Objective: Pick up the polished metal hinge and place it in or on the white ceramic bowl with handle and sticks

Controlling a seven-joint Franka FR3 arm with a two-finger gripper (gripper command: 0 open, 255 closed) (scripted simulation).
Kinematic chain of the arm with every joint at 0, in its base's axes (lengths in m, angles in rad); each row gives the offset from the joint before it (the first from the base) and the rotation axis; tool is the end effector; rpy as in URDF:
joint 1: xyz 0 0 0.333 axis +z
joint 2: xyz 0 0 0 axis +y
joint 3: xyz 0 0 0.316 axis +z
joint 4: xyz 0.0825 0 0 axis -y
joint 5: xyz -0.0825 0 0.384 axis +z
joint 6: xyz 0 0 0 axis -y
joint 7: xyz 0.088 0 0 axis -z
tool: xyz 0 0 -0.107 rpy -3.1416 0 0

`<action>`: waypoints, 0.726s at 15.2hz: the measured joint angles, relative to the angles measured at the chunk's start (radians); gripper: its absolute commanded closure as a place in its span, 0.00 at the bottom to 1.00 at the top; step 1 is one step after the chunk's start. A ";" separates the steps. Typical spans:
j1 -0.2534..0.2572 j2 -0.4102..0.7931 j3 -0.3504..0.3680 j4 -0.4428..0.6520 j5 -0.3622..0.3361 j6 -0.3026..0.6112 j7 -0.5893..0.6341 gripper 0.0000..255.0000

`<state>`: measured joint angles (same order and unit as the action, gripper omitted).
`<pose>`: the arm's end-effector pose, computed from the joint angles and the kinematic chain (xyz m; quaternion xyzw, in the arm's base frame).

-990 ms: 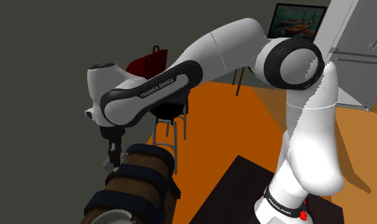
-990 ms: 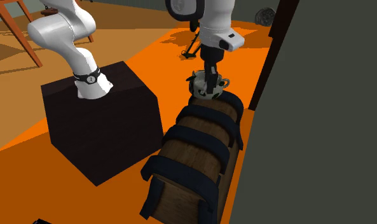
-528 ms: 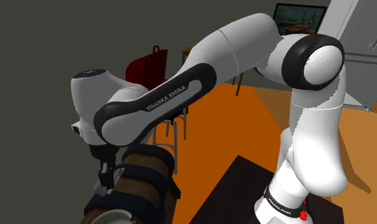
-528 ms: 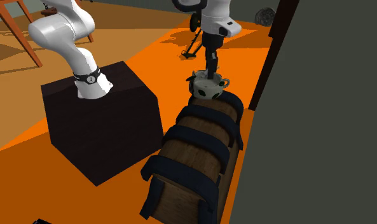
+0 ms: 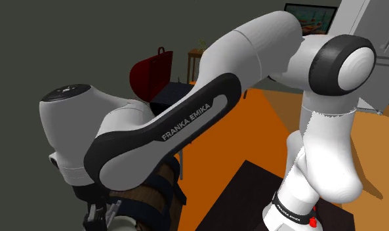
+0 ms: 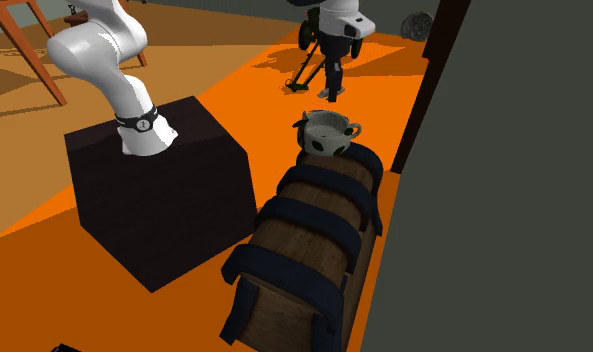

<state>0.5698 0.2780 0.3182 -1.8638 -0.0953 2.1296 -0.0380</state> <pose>0.4028 0.4714 0.3759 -0.8859 -0.4640 -0.0005 0.0030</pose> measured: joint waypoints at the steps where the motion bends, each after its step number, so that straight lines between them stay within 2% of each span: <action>1: 0.006 0.005 0.002 -0.002 -0.003 0.007 0.009 1.00; 11: 0.016 0.065 -0.007 -0.053 -0.030 0.114 0.032 1.00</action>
<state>0.5856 0.3432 0.3111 -1.9165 -0.1256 2.2435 -0.0056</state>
